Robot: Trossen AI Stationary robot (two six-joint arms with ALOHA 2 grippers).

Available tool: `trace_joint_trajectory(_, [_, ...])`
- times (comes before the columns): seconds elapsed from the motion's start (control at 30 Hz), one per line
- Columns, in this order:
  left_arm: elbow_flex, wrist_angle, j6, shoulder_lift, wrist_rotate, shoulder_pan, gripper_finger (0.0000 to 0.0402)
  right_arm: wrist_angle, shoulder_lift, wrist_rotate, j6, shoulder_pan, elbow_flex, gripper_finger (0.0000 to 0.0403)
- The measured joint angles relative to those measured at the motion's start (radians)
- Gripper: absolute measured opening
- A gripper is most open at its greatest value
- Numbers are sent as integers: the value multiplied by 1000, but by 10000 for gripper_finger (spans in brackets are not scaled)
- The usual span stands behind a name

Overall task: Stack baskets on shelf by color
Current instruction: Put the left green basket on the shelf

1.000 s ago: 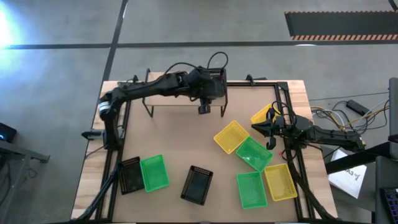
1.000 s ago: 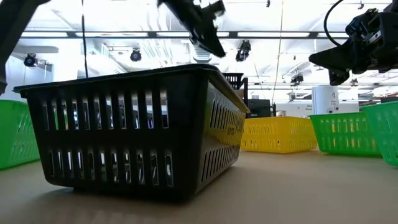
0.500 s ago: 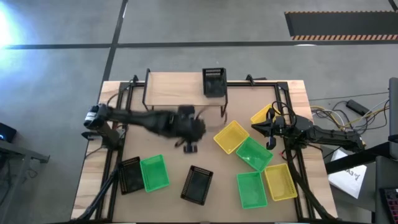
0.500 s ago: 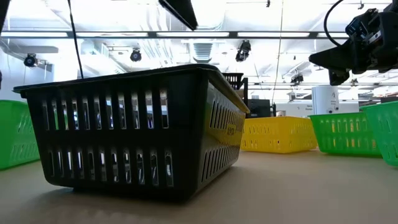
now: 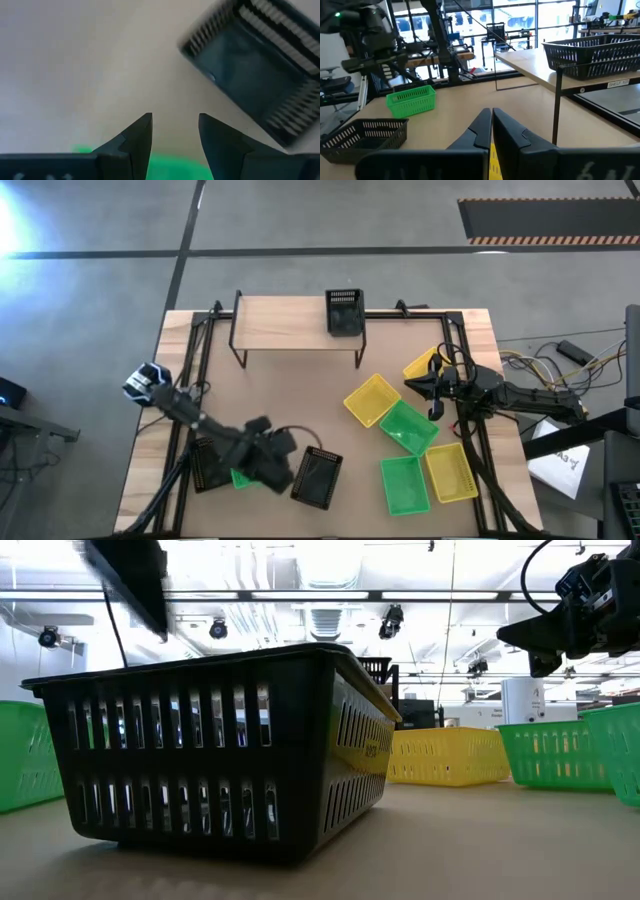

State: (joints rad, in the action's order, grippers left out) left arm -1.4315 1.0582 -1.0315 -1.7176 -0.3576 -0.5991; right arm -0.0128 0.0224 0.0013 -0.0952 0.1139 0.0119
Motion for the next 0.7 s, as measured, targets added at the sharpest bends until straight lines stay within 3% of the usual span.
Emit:
trace_joint_trajectory(0.23, [1, -1, -224, 0, 188, -114, 118, 0, 0, 0, -1, 0, 0, 9])
trace_joint_trajectory(0.5, [74, -26, -280, 0, 200, -148, 110, 0, 0, 0, -1, 0, 0, 9])
trace_joint_trajectory(0.7, [156, -107, -347, 0, 223, -147, 149, 0, 0, 0, -1, 0, 0, 9])
